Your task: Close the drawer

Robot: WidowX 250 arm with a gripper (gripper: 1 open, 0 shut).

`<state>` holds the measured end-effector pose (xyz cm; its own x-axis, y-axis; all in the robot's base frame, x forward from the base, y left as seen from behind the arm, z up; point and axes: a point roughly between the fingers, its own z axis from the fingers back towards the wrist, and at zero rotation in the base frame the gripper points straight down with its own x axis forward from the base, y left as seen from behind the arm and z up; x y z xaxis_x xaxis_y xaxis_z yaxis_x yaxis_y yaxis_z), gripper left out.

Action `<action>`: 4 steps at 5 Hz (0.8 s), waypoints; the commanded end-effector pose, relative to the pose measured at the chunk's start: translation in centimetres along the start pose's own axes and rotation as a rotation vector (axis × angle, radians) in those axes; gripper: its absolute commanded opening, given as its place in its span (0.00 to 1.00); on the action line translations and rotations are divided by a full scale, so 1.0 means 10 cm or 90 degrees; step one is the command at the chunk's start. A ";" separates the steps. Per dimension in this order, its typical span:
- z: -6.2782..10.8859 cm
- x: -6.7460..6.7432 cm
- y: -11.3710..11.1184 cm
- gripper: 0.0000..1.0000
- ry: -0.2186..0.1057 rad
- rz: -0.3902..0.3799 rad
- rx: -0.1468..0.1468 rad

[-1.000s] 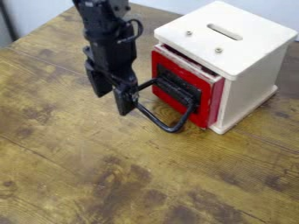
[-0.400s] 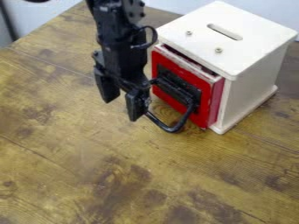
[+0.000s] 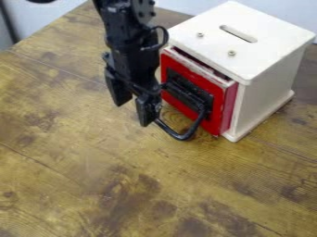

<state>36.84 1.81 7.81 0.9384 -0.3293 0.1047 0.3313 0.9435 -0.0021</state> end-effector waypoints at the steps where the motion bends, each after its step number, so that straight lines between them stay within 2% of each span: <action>1: 0.11 0.05 0.15 1.00 -0.033 0.008 0.014; 3: 0.23 0.07 0.18 1.00 -0.034 0.002 0.020; 4: 0.29 0.04 0.26 0.00 -0.039 0.024 0.030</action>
<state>36.98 3.36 7.71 0.9483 -0.3053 0.0861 0.3065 0.9519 -0.0007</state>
